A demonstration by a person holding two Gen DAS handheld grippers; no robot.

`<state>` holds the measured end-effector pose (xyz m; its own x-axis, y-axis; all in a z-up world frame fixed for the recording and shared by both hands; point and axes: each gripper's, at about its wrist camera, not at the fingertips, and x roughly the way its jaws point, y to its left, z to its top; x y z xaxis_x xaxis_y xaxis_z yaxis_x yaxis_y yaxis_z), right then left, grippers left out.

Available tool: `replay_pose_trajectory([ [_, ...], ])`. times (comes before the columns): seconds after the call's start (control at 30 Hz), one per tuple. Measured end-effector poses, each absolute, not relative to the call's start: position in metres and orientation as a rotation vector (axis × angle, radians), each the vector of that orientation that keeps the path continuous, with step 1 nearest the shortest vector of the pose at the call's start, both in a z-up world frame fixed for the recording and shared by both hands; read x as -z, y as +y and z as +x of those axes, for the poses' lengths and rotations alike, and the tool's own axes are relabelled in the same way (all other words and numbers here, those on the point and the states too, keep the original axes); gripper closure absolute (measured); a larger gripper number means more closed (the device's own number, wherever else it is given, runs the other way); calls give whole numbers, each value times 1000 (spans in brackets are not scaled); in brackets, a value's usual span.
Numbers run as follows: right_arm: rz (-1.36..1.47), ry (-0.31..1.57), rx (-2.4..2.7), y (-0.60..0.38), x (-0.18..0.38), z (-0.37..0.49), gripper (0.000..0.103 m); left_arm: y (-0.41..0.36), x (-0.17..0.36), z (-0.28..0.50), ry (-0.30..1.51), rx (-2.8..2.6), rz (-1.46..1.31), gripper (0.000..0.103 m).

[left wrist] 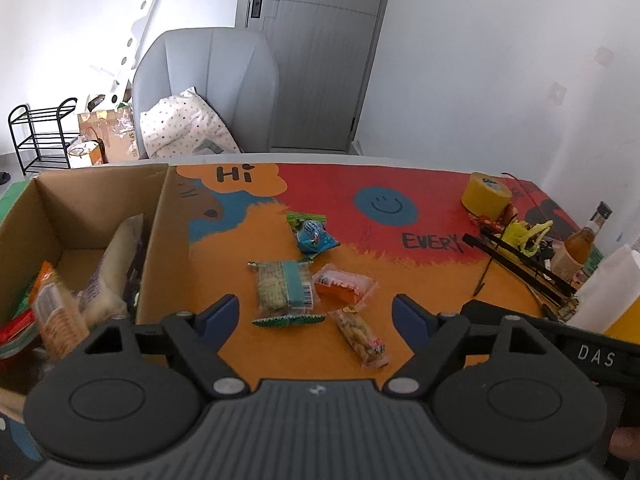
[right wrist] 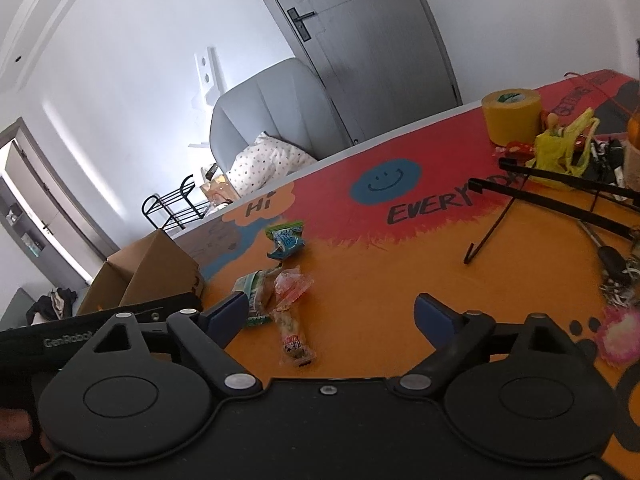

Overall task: Organize snacks
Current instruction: 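Grasp the green-blue biscuit pack with left tool while right tool grasps clear candy wrapper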

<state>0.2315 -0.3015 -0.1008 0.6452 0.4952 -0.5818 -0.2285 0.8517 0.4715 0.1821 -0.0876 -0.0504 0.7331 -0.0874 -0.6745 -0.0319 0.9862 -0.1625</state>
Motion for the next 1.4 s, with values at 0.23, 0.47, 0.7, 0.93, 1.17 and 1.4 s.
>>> replay_pose_trajectory([
  [0.23,403,795,-449,-294,111,256,19,-89,62,205,787,20,-165,36],
  [0.47,423,833,-473,-283,123,279,25,-88,75,227,809,-9,-167,44],
  [0.7,429,870,-498,-269,134,295,30,-81,88,243,827,-45,-189,50],
  [0.93,463,910,-513,-259,145,305,36,-75,99,250,855,-74,-212,51],
  [1.17,492,951,-538,-254,154,312,63,-71,106,251,862,-90,-238,51],
  [1.4,455,946,-517,-256,153,306,78,-75,105,252,857,-80,-228,46],
])
